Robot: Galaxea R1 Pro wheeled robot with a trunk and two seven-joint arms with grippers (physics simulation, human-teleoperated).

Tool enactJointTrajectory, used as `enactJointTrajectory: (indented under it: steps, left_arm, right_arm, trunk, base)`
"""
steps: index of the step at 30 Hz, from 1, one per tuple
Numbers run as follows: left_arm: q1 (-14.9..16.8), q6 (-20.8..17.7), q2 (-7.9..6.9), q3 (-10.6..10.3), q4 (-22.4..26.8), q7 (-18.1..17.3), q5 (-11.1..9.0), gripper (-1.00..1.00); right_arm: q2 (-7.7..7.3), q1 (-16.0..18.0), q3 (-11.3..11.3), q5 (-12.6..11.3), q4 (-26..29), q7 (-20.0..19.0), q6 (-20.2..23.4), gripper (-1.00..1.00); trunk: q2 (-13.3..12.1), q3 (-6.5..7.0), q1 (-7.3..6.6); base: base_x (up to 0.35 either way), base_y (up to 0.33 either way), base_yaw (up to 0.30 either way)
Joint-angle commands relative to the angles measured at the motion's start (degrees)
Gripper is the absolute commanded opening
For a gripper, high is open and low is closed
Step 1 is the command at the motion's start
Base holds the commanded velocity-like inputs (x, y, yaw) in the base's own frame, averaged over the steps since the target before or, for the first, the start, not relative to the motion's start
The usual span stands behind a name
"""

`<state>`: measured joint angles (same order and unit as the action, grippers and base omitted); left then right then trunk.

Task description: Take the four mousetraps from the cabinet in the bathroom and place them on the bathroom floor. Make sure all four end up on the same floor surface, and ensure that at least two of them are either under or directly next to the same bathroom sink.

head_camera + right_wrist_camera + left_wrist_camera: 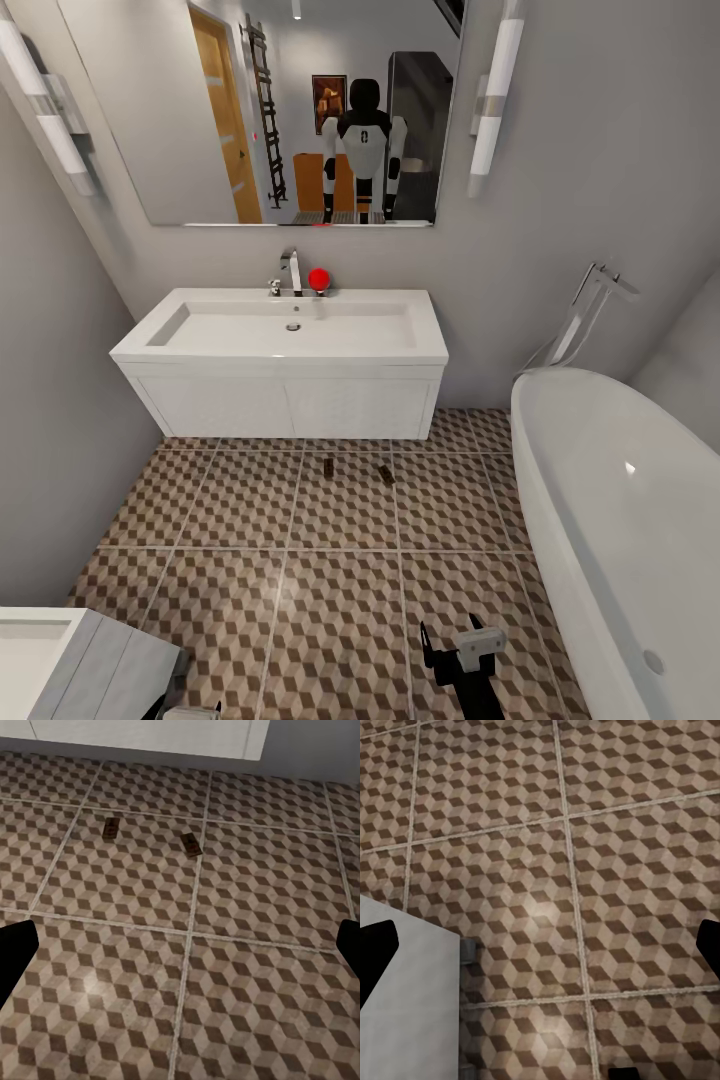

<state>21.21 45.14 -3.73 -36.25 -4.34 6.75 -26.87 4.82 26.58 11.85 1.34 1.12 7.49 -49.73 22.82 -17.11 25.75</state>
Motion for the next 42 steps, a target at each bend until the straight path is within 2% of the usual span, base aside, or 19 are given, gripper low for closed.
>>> enactJointTrajectory:
  steps: [1,42]
  left_arm:
    - [0.06,0.21,0.04,-0.49,-0.14,0.37,-0.03,1.00]
    - [0.06,0.21,0.04,-0.49,-0.14,0.37,-0.03,1.00]
  right_arm:
    - [0.01,0.05,0.45,0.15,-0.06,0.60,-0.10,1.00]
    - [0.01,0.04,0.45,0.15,-0.06,0.60,-0.10,1.00]
  trunk:
    - [0.10,-0.10,0.03]
    - [0.10,-0.10,0.03]
  base:
    - [0.000,0.000,0.000]
    - [0.000,0.000,0.000]
